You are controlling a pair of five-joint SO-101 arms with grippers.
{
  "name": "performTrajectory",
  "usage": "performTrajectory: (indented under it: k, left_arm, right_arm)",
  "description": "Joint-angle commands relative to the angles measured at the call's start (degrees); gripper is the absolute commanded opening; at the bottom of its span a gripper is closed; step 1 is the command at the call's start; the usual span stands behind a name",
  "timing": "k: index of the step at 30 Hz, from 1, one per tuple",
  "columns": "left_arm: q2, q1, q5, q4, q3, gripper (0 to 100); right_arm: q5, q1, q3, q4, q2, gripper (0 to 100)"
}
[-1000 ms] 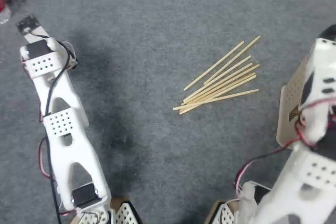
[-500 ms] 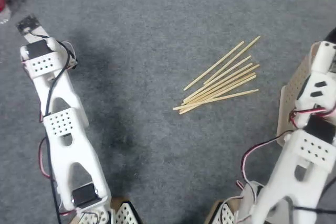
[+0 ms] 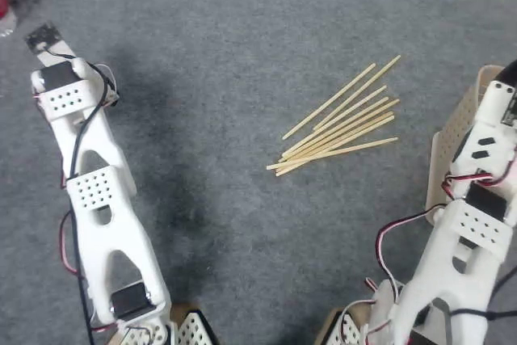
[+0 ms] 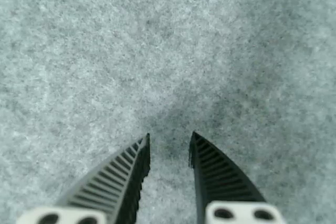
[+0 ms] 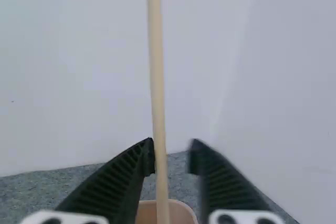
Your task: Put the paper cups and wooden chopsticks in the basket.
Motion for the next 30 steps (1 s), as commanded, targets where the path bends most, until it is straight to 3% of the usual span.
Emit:
performTrajectory:
  k: [1, 8, 13, 17, 22, 30]
  left_arm:
    - [-1.23, 0.35, 0.0, 1.32, -1.98, 12]
    - [-1.23, 0.35, 0.0, 1.32, -1.98, 12]
    - [-1.23, 0.44, 0.0, 1.32, -1.98, 12]
    - [-1.23, 0.44, 0.0, 1.32, -1.98, 12]
    - [-1.23, 0.26, 0.0, 1.32, -1.98, 12]
    - [-1.23, 0.26, 0.0, 1.32, -1.98, 12]
  right_arm:
    - [-0.53, 0.4, -0.35, -0.04, -1.71, 23.3]
    - [-0.88, -0.48, -0.7, 2.86, -4.18, 19.9]
    - [0.53, -11.74, -7.47, 27.3, -16.48, 19.8]
    - [9.05, -26.24, -14.15, 43.91, -18.42, 19.8]
    - [21.01, -39.34, -16.88, 55.96, -8.13, 19.8]
    - [35.69, -38.99, -21.63, 62.11, 18.07, 19.8]
